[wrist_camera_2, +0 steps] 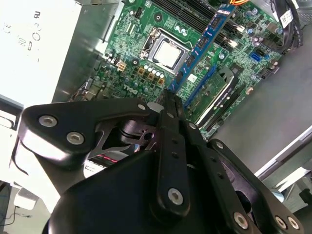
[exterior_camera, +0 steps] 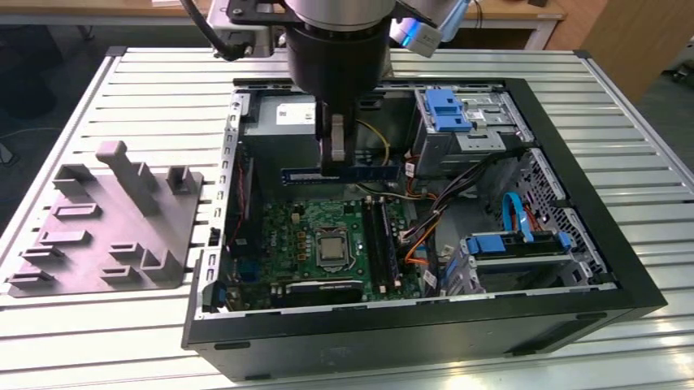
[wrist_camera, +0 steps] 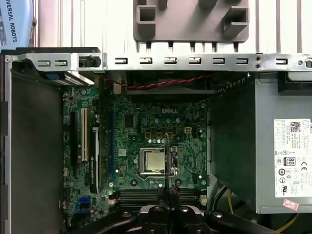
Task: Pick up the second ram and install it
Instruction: 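Pick up the second ram and move it above second insertion slot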
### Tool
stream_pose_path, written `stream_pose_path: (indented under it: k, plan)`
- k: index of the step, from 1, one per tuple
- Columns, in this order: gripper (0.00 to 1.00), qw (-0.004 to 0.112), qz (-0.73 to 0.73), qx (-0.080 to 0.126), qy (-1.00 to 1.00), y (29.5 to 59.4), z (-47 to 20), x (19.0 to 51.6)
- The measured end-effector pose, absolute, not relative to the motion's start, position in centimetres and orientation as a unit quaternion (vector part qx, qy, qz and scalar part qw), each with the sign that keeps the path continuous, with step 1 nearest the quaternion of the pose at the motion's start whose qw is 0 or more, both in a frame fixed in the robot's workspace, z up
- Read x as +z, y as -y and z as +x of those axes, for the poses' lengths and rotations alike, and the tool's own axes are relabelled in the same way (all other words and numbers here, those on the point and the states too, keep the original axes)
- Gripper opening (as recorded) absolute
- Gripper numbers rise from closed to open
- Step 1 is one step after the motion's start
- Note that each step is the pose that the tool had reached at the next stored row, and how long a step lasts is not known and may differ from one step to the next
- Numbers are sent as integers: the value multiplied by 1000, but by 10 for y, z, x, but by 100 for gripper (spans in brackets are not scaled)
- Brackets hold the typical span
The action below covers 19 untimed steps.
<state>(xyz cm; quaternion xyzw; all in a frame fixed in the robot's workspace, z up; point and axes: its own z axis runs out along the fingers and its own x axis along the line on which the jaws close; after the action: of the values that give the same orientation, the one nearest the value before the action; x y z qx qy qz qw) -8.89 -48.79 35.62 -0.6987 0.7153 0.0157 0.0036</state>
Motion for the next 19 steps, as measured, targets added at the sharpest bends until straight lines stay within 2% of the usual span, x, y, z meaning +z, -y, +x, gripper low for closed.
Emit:
stream_pose_path:
  k: [19]
  plan:
    - [11,4,-699,16,-715,488,-83,344]
